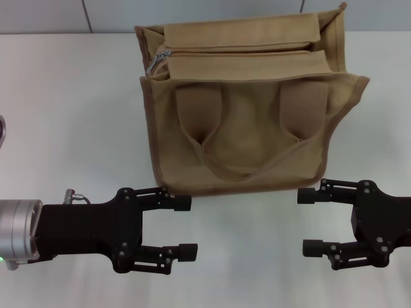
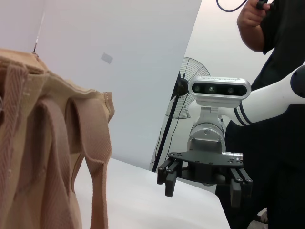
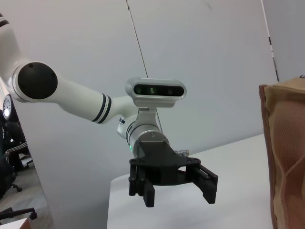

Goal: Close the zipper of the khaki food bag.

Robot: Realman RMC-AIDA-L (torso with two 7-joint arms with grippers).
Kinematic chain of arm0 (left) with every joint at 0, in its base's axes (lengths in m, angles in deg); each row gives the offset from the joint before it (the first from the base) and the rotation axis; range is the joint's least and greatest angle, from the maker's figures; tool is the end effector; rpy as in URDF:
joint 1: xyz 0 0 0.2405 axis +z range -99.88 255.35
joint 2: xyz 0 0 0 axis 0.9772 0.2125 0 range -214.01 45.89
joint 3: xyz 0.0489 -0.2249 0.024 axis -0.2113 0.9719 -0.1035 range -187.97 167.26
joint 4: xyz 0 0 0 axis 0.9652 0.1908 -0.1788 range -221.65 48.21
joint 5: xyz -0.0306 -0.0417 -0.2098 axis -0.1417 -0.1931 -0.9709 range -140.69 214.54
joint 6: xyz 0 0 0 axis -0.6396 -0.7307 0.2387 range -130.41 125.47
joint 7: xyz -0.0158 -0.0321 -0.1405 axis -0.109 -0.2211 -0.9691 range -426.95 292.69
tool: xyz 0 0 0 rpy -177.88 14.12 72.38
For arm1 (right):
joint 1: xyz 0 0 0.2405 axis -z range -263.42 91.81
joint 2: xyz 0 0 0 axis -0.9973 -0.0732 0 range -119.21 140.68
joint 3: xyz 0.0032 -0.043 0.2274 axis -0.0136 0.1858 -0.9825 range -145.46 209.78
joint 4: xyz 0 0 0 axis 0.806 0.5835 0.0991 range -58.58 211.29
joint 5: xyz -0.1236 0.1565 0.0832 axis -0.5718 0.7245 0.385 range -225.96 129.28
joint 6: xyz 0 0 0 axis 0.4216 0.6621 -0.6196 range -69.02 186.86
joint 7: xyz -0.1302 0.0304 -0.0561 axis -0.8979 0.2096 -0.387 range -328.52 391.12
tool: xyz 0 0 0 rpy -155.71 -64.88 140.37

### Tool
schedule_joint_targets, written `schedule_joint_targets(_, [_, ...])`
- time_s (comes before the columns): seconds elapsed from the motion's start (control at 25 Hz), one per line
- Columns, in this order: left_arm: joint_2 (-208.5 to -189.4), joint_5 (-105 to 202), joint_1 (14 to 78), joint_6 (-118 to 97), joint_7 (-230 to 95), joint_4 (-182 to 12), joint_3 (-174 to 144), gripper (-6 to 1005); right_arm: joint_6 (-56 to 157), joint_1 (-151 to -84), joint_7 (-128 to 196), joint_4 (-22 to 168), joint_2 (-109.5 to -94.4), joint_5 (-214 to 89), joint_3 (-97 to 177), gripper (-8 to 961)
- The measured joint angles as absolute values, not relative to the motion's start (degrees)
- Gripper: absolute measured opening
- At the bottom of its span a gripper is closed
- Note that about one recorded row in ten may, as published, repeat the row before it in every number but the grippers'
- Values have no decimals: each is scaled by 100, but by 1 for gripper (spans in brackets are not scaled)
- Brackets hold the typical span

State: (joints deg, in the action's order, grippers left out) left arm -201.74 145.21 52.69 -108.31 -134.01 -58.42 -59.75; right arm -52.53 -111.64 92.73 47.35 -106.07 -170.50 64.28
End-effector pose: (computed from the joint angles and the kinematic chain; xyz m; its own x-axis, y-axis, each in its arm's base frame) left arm -0.2460 0.2480 -0.0119 0.7524 0.3019 0.5855 0.2659 -0.9524 0.1493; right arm 0.2635 0.2447 0.0142 0.7678 -0.2335 -0.5967 -0.2424 -0.9679 0.0667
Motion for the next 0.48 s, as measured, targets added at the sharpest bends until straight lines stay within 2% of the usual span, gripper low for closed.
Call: schedule_joint_targets(0.48, [-20174,14519,5268,-10829,-13401,-5843,-5960,828,-5252,-11164,9273,4736,-10607,-17051,6424,818])
